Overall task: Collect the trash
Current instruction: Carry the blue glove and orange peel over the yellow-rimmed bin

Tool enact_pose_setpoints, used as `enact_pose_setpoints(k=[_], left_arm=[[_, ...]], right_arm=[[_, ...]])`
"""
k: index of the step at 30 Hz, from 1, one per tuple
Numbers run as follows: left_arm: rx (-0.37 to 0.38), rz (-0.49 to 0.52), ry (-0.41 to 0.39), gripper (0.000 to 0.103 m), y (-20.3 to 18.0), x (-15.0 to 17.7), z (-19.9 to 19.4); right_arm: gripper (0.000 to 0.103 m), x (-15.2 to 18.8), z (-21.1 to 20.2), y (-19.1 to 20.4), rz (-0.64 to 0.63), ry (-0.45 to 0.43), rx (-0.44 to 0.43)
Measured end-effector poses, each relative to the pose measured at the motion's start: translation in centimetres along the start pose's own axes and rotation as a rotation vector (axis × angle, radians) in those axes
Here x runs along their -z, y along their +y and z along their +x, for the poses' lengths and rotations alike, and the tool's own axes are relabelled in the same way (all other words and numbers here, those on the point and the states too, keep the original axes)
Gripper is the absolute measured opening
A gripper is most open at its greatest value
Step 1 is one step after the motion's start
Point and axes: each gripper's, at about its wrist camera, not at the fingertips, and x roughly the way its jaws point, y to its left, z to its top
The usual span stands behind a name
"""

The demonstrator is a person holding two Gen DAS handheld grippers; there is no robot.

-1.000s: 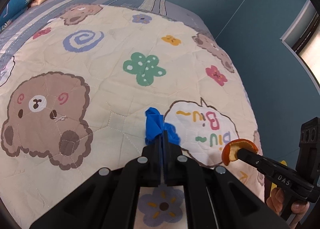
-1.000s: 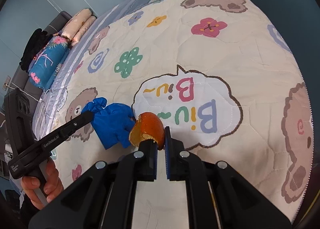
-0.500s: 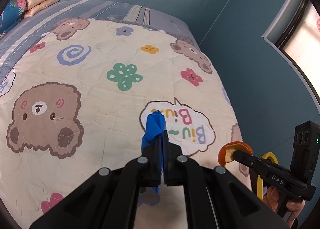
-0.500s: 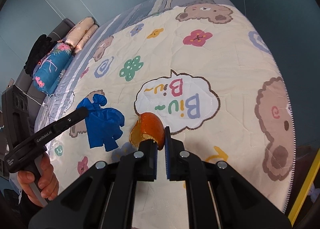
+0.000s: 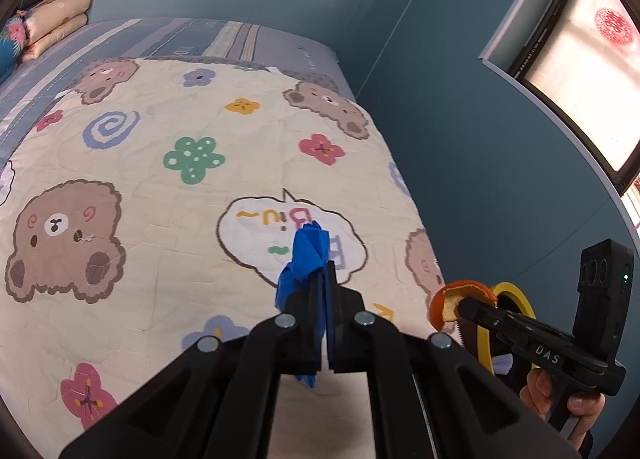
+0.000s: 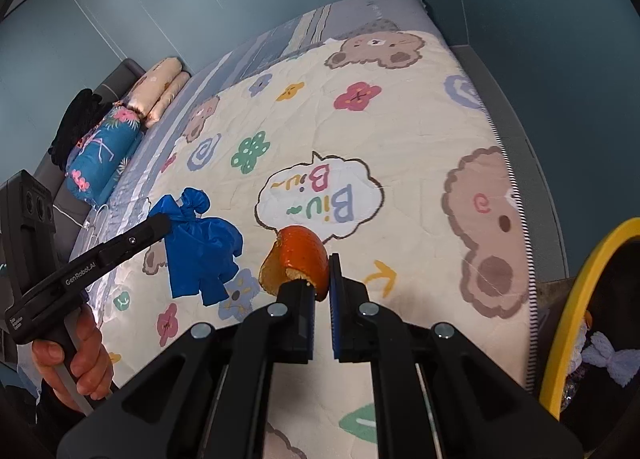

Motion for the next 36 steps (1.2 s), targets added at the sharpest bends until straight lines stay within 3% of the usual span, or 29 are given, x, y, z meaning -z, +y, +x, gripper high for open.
enact_pose_setpoints(k=[16, 36], left_arm=[[0.110, 0.107, 0.029, 0.001, -9.1, 2.1, 0.4], [0.265, 0.244, 0.133, 0.001, -22.1, 5.9, 4.0]], right_arm=[[0.006, 2.0, -7.3, -6.1, 0.073, -0.083, 0.059], [0.006, 4.2, -15.7, -17.3, 0.213, -0.181, 0.181]])
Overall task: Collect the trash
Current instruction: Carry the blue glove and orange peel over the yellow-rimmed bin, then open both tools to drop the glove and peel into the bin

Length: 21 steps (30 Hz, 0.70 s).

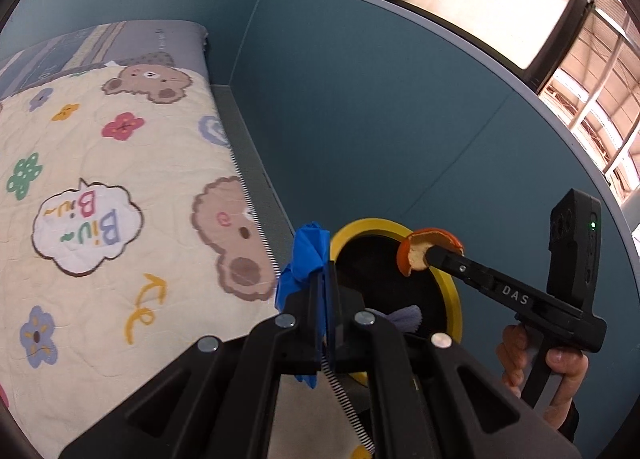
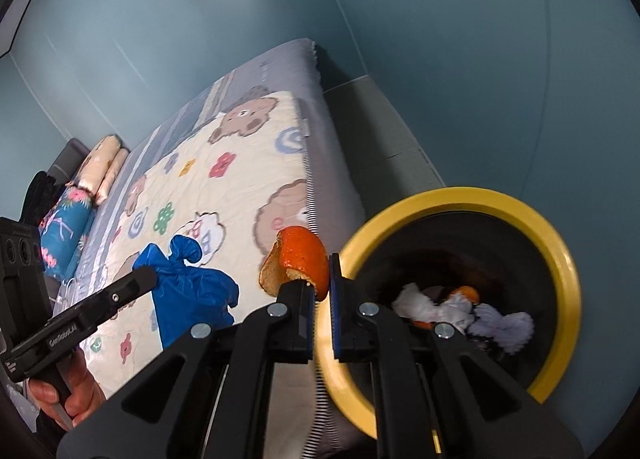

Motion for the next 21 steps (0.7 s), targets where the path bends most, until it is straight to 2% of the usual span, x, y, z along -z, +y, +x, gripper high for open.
enact_pose_setpoints(k=[11, 21], left_arm=[[0.059, 0.105, 0.051, 0.001, -5.5, 0.6, 3.9], [0.083, 0.104, 0.104, 0.001, -6.9, 1.3, 7.6]], right_arm=[[0.006, 0.0, -0.7, -5.7, 0.074, 0.000, 0.045], [0.006, 0.5, 0.2, -9.5, 0.144, 0.020, 0.065]])
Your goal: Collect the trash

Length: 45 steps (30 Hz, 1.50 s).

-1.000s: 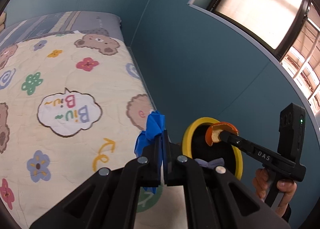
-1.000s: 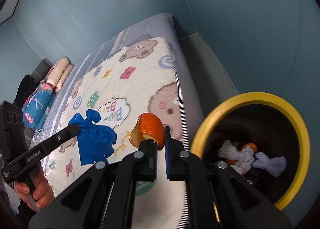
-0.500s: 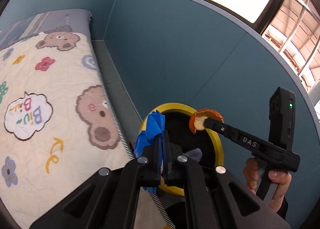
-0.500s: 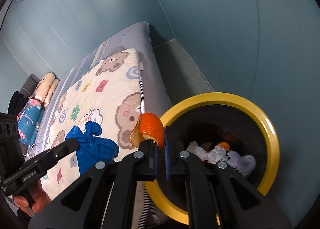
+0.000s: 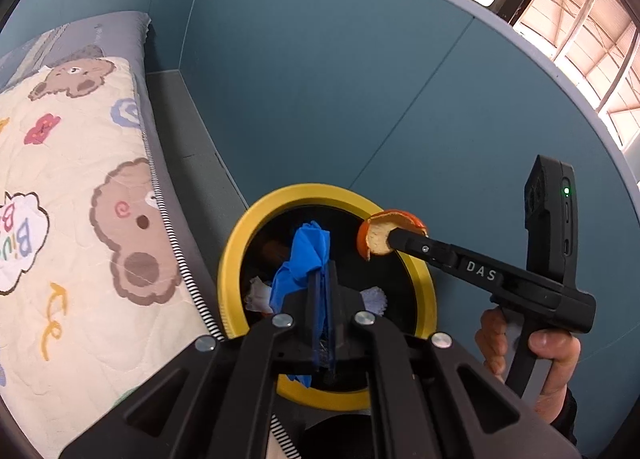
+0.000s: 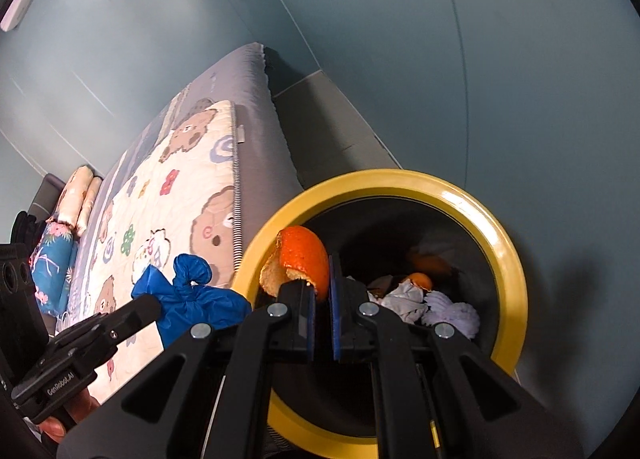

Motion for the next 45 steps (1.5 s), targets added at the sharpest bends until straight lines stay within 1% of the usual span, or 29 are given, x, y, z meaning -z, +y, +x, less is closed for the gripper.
enact_pose_setpoints(k=[7, 9, 10, 12, 15, 16, 18, 19, 22, 23, 24, 25, 28, 30, 32, 35, 39, 41, 43, 44, 45], left_arm=[[0.018, -0.024, 0.027, 0.003, 0.0, 0.2, 2.0], [0.022, -0.034, 0.029, 0.014, 0.2, 0.3, 2.2], [0.022, -0.040, 0.029, 0.017, 0.3, 0.3, 2.2], [0.018, -0.053, 0.018, 0.033, 0.7, 0.4, 1.9], [0.005, -0.072, -0.001, 0.043, 1.6, 0.5, 1.2], [0.003, -0.082, -0.006, 0.046, 1.9, 0.4, 0.9], [-0.016, -0.098, -0.019, 0.055, 2.7, 0.5, 0.3], [-0.026, -0.102, -0.026, 0.056, 3.1, 0.6, -0.1], [-0.055, -0.116, -0.050, 0.064, 4.4, 0.9, -1.6], [-0.066, -0.121, -0.056, 0.068, 4.8, 0.9, -2.0], [-0.077, -0.129, -0.063, 0.071, 5.3, 1.0, -2.4], [-0.088, -0.140, -0.070, 0.071, 6.0, 1.2, -3.0], [-0.114, -0.167, -0.089, 0.076, 7.7, 1.7, -4.6], [-0.146, -0.177, -0.110, 0.079, 9.0, 2.1, -6.0], [-0.171, -0.189, -0.124, 0.082, 10.2, 2.6, -7.2], [-0.209, -0.203, -0.145, 0.085, 12.2, 3.3, -9.0], [-0.287, -0.211, -0.181, 0.089, 14.7, 5.0, -11.8], [-0.318, -0.218, -0.195, 0.091, 15.7, 5.8, -13.0], [-0.364, -0.220, -0.211, 0.092, 16.9, 6.9, -14.5], [-0.385, -0.221, -0.220, 0.093, 17.4, 7.4, -15.3], [-0.407, -0.222, -0.230, 0.094, 18.0, 8.0, -16.0]], right_arm=[[0.007, 0.2, 0.6, -1.1, 0.018, 0.001, 0.011], [0.007, 0.1, 0.7, -1.5, 0.025, 0.001, 0.010], [0.007, 0.1, 0.8, -1.5, 0.026, 0.003, 0.013], [0.007, 0.1, 0.9, -1.8, 0.036, 0.006, 0.029], [0.008, 0.1, 1.1, -2.1, 0.049, 0.013, 0.041], [0.010, 0.2, 1.1, -2.1, 0.055, 0.014, 0.046], [0.018, 0.3, 1.3, -2.0, 0.062, 0.017, 0.045], [0.024, 0.5, 1.4, -1.9, 0.062, 0.017, 0.053], [0.027, 0.6, 1.6, -1.5, 0.054, 0.020, 0.065], [0.033, 0.7, 1.7, -1.4, 0.057, 0.023, 0.062], [0.038, 0.8, 1.8, -1.4, 0.058, 0.022, 0.062], [0.043, 0.8, 1.9, -1.1, 0.054, 0.021, 0.071], [0.043, 1.1, 2.1, -0.2, 0.041, 0.022, 0.087], [0.047, 1.2, 2.2, 0.3, 0.038, 0.028, 0.080], [0.057, 1.4, 2.2, 1.0, 0.030, 0.026, 0.070], [0.066, 1.9, 2.3, 2.8, 0.002, 0.031, 0.049], [0.076, 2.7, 2.5, 6.1, -0.064, 0.040, 0.035], [0.085, 3.4, 2.9, 8.1, -0.097, 0.053, 0.035], [0.091, 3.9, 3.2, 9.8, -0.127, 0.062, 0.034], [0.091, 4.6, 3.5, 11.2, -0.155, 0.065, 0.023], [0.091, 4.9, 3.5, 11.9, -0.163, 0.063, 0.014]])
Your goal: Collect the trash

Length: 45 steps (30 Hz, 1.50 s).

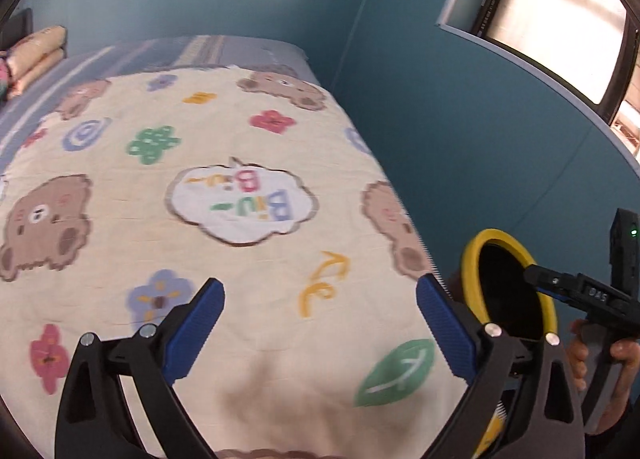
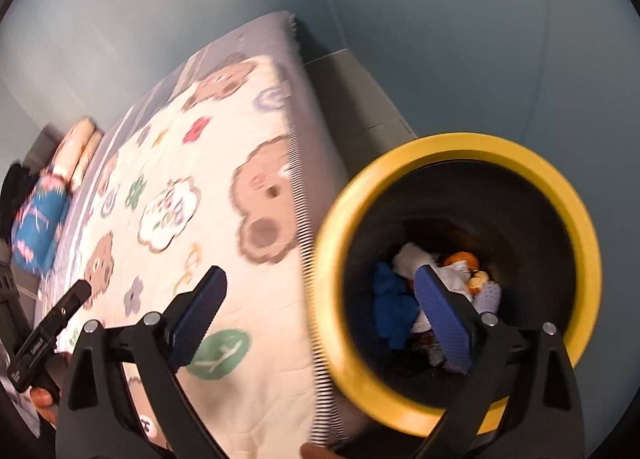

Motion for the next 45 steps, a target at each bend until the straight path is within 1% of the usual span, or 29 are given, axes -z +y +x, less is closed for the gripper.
enact_pose_setpoints(k=[2, 5, 7, 9, 11, 12, 14, 17, 18, 21, 25, 28, 29, 32, 35, 38, 42, 45], left_arm=[[-0.047, -0.003, -0.022, 0.095, 1.7, 0.7, -1.1], [-0.099, -0.015, -0.049, 0.095, 4.0, 1.7, -2.6], [-0.119, -0.029, -0.069, 0.095, 5.4, 2.3, -3.8], [-0.134, -0.038, -0.092, 0.095, 6.3, 2.9, -5.0], [-0.155, -0.032, -0.124, 0.095, 7.0, 3.7, -6.5], [-0.164, -0.023, -0.142, 0.095, 7.0, 4.0, -7.2], [-0.183, -0.012, -0.183, 0.095, 7.1, 4.7, -9.0], [-0.172, -0.025, -0.234, 0.095, 7.2, 5.6, -11.6], [-0.171, -0.024, -0.249, 0.095, 7.2, 5.8, -12.3], [-0.182, -0.021, -0.299, 0.095, 6.6, 6.9, -14.6], [-0.176, -0.015, -0.335, 0.095, 5.6, 8.4, -17.2], [-0.181, -0.006, -0.361, 0.095, 4.8, 9.5, -18.7], [-0.177, -0.006, -0.369, 0.095, 4.6, 9.9, -19.2], [-0.171, 0.000, -0.389, 0.095, 4.0, 10.7, -20.1], [-0.157, 0.001, -0.413, 0.095, 3.6, 11.1, -20.9], [-0.158, 0.005, -0.440, 0.095, 3.1, 11.5, -21.4], [-0.158, 0.029, -0.449, 0.095, 2.5, 11.7, -21.6], [-0.145, 0.018, -0.447, 0.095, 2.7, 11.9, -21.7]], right_arm=[[0.095, 0.6, 0.3, 1.5, -0.012, -0.003, -0.024], [0.095, 1.8, 0.7, 4.4, -0.056, 0.001, -0.041], [0.095, 2.9, 0.9, 7.0, -0.113, 0.014, -0.025], [0.095, 3.8, 0.6, 9.2, -0.154, 0.001, -0.034], [0.095, 4.7, 0.1, 10.6, -0.186, -0.024, -0.035], [0.095, 5.5, -0.4, 11.6, -0.203, -0.056, -0.019], [0.095, 6.9, -2.1, 13.4, -0.245, -0.147, 0.056], [0.095, 9.4, -4.1, 16.0, -0.296, -0.265, 0.137], [0.095, 10.4, -5.2, 17.0, -0.322, -0.325, 0.167], [0.095, 12.6, -7.5, 18.5, -0.349, -0.438, 0.207], [0.095, 14.3, -9.4, 19.2, -0.353, -0.511, 0.218], [0.095, 15.3, -10.8, 19.2, -0.324, -0.557, 0.222], [0.095, 15.6, -11.2, 19.3, -0.320, -0.568, 0.221], [0.095, 17.2, -12.7, 19.6, -0.316, -0.651, 0.243], [0.095, 18.0, -13.9, 19.7, -0.294, -0.689, 0.231], [0.095, 18.6, -14.7, 19.3, -0.276, -0.713, 0.226], [0.095, 18.7, -15.3, 19.2, -0.274, -0.702, 0.213], [0.095, 18.7, -15.5, 19.2, -0.269, -0.696, 0.211]])
